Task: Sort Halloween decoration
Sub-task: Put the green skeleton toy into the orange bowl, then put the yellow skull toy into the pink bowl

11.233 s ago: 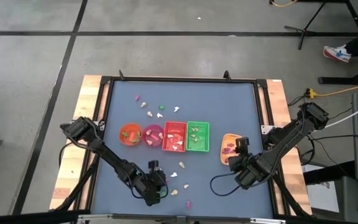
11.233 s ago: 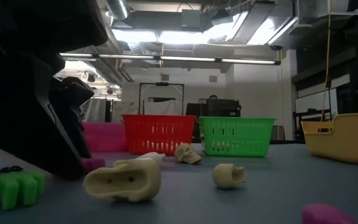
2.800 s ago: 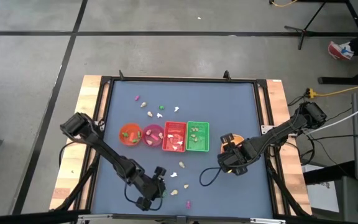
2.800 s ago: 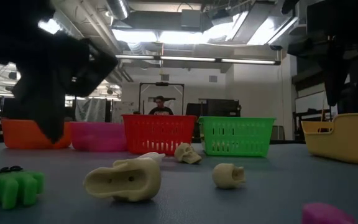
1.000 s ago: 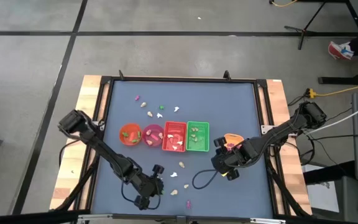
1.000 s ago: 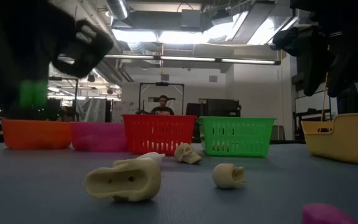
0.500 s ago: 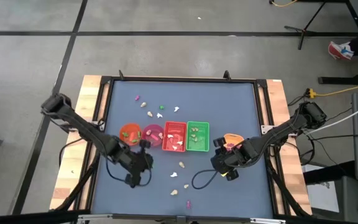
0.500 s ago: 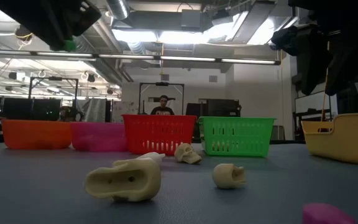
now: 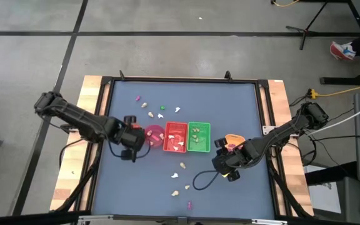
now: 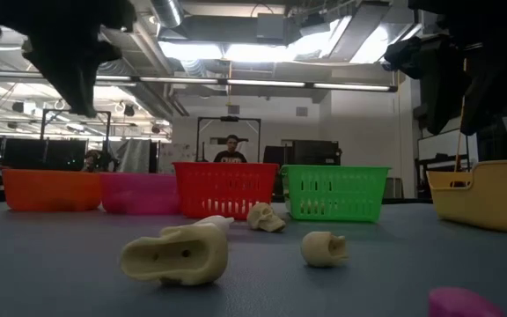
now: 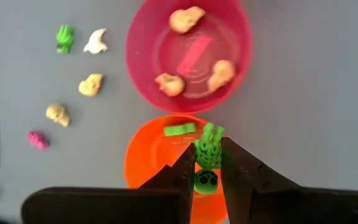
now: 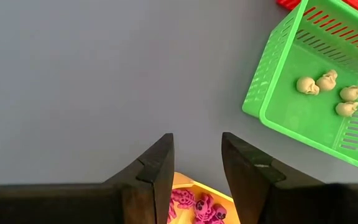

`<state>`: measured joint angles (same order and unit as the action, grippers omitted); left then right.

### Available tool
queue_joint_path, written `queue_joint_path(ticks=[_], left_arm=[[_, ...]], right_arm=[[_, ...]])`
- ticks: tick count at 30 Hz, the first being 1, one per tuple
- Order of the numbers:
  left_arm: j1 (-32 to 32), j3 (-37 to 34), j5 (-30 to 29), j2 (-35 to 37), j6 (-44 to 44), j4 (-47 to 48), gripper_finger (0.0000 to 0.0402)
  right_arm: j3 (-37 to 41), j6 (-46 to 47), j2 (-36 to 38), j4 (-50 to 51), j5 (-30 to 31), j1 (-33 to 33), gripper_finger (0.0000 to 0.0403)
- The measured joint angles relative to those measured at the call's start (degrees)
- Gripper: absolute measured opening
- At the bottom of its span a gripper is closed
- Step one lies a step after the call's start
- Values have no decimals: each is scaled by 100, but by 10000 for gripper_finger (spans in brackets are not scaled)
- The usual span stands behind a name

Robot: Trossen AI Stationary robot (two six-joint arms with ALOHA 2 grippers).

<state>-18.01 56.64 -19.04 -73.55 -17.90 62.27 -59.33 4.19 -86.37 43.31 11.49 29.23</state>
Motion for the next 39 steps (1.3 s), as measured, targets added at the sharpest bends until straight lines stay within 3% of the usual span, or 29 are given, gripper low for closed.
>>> queue_joint_path(ticks=[7,17,31,39], left_arm=[[576,-283,9,-5,24,27,40],[842,-450,27,-5,-32,11,54],[878,-450,-15,-5,-458,5,141],[941,-450,-604,-5,-449,-128,180]], right_arm=[[0,0,0,0,0,0,134],[0,0,0,2,0,0,134],[0,57,0,2,0,-1,134],[0,70,0,0,0,-1,134]])
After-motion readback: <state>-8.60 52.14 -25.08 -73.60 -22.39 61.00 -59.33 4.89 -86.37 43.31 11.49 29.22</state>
